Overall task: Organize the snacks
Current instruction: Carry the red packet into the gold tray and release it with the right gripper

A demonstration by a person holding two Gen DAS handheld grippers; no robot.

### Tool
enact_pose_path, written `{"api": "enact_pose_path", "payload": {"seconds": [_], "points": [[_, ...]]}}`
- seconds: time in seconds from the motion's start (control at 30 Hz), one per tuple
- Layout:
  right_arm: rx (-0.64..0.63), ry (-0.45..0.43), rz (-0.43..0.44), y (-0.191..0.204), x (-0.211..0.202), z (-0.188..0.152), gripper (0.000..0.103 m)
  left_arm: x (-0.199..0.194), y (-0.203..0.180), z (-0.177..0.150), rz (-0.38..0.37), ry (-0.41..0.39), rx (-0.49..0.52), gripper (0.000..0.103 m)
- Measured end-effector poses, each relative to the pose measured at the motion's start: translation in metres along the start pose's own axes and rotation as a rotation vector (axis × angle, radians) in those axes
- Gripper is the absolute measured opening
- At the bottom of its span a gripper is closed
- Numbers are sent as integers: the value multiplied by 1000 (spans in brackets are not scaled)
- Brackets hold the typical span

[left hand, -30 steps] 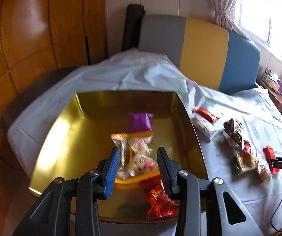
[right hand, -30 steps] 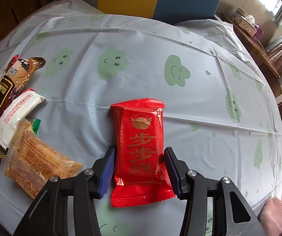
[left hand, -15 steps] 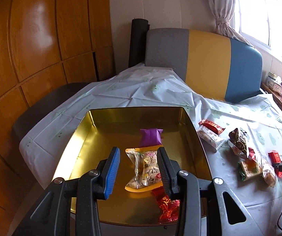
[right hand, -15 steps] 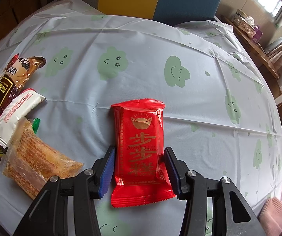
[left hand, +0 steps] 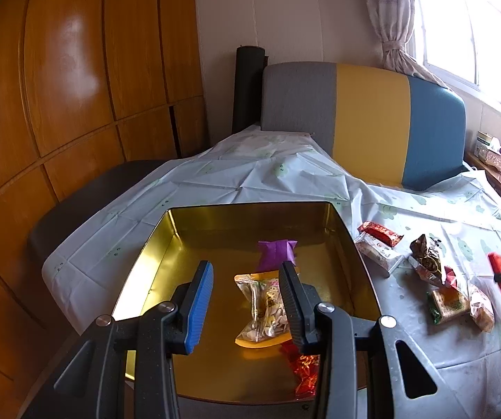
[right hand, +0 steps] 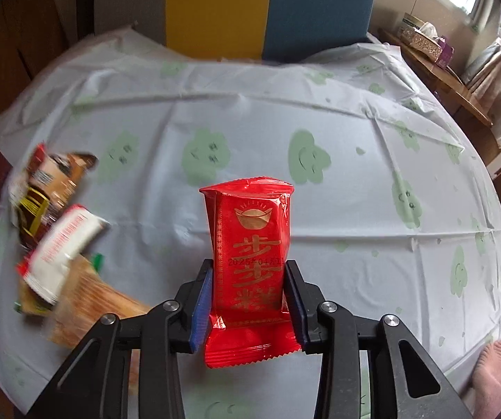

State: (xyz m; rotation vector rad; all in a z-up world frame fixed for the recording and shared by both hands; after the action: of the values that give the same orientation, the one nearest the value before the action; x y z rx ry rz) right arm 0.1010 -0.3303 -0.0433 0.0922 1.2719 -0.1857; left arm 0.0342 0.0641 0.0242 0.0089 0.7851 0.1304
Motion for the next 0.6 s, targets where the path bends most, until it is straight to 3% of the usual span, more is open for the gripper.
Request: {"api": "enact_pose_path", "payload": {"seconds": [0.23, 0.4, 0.6], "points": [[-151, -89, 175, 90, -45, 12, 39, 1, 8, -1, 2, -2, -16, 39], [-294, -97, 312, 176, -63, 12, 39, -1, 13, -1, 13, -13, -28, 39], [-432, -88, 400, 268, -74, 10, 39, -1, 24, -3, 25, -12, -46, 39]]}}
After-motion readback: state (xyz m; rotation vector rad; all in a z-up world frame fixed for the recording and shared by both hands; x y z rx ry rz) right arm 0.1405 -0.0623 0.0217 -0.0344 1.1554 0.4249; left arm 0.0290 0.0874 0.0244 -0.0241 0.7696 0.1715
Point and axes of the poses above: each gripper's, at about its wrist camera, not at the fingertips, and x roughly the way its jaws point, y to its left, z to its top, the point moved 1 cm from there along x, roughly the way its jaws point, and after that the axes turned 9 degrees about y, right-handed, at the moved point
